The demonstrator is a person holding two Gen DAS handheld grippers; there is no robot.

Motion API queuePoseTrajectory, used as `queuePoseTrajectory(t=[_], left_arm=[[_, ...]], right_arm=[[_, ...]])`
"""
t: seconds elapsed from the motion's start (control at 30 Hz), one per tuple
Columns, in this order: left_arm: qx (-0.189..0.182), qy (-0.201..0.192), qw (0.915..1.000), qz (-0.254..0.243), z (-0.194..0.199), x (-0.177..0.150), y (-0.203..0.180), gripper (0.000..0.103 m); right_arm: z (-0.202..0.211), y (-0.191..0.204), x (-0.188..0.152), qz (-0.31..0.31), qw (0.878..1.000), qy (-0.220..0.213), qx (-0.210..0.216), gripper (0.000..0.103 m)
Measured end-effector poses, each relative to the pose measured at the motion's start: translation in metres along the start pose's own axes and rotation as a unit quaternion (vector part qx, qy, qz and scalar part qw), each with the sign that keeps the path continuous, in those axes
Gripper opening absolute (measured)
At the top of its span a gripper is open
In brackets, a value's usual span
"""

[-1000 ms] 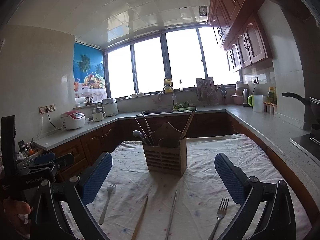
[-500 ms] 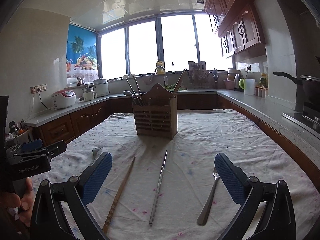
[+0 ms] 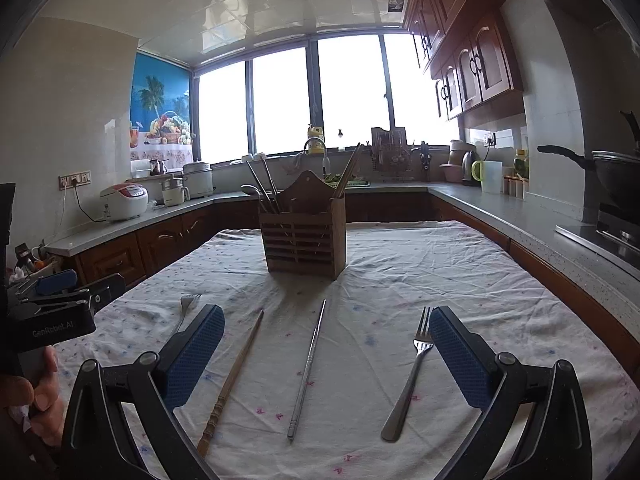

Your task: Organize utensils

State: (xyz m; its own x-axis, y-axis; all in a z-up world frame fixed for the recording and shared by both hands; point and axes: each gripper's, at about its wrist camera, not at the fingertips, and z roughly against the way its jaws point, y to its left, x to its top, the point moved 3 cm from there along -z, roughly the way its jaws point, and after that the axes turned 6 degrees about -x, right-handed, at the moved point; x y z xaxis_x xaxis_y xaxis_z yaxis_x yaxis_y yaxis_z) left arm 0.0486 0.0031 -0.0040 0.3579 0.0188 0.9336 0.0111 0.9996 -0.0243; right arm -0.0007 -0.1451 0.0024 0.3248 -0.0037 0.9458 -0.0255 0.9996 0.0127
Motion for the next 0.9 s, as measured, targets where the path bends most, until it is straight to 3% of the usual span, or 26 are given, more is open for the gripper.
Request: queuePoseTrajectory(t=[0.9], left_arm=[[0.006, 0.001, 0.9999, -0.014, 0.0016, -0.0012, -0.0015, 0.103]], right_arm=[[-0.0008, -0.0036, -0.0005, 0.006, 1.000, 0.002, -0.001, 0.103]])
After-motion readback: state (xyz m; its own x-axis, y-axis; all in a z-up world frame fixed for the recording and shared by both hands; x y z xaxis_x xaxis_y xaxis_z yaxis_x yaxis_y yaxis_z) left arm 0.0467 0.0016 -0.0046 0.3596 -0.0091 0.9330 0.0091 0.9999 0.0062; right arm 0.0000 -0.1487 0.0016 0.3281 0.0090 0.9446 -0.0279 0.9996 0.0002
